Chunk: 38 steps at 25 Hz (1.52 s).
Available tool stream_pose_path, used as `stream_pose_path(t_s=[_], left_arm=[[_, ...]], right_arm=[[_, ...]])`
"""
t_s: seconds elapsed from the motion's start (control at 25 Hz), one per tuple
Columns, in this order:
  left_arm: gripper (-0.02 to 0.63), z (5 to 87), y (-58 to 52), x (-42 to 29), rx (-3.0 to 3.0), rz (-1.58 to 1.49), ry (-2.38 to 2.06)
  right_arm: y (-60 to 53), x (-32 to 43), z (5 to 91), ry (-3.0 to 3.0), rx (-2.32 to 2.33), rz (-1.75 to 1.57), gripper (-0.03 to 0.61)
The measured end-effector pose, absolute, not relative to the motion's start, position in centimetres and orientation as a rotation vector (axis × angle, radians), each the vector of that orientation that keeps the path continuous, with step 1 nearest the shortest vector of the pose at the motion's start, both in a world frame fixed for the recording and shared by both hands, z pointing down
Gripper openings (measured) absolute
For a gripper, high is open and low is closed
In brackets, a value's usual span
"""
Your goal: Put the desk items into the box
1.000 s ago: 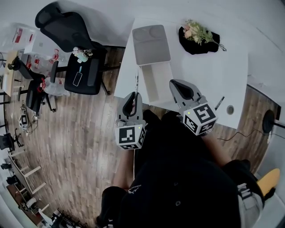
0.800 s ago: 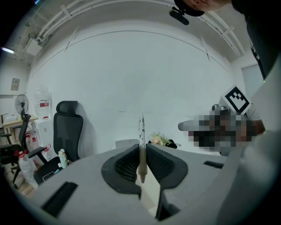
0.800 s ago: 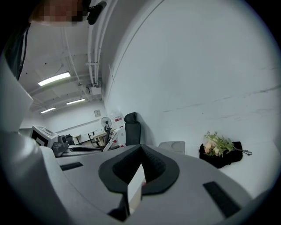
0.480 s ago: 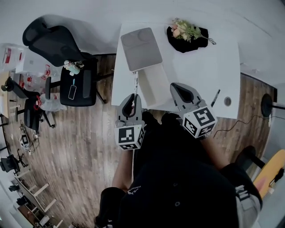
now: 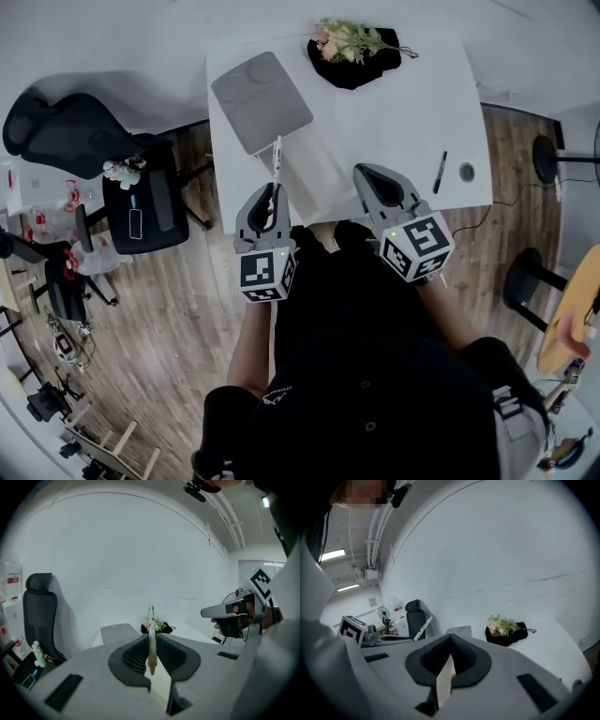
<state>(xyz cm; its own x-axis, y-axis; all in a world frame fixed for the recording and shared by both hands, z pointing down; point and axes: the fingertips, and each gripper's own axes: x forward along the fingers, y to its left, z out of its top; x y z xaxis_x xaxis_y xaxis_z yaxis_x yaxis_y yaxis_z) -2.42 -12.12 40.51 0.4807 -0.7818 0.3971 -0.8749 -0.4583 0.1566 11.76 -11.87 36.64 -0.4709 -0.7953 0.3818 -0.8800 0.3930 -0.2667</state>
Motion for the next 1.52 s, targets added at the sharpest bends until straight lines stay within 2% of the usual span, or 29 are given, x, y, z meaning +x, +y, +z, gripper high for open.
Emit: stream_pose_path(t_s=[0.4,1.12,1.52], left_arm=[[0.055,44.2,-14.8,-1.6,2.338,0.420,-1.254],[0.055,55.5,-14.1,2.8,2.136,0.694,-1.090],[0.055,60.4,-13.4,3.7,1.905,0.681,-1.084]], right_arm=[[-12.0,11.9,37.4,-2.344,1.641,0.677,-0.002],[-9.9,15.1,40.0,-2.179,1.786,0.778,-0.002],[-9.0,17.1,42.0,-2.124,1.816,0.845,-0.002]])
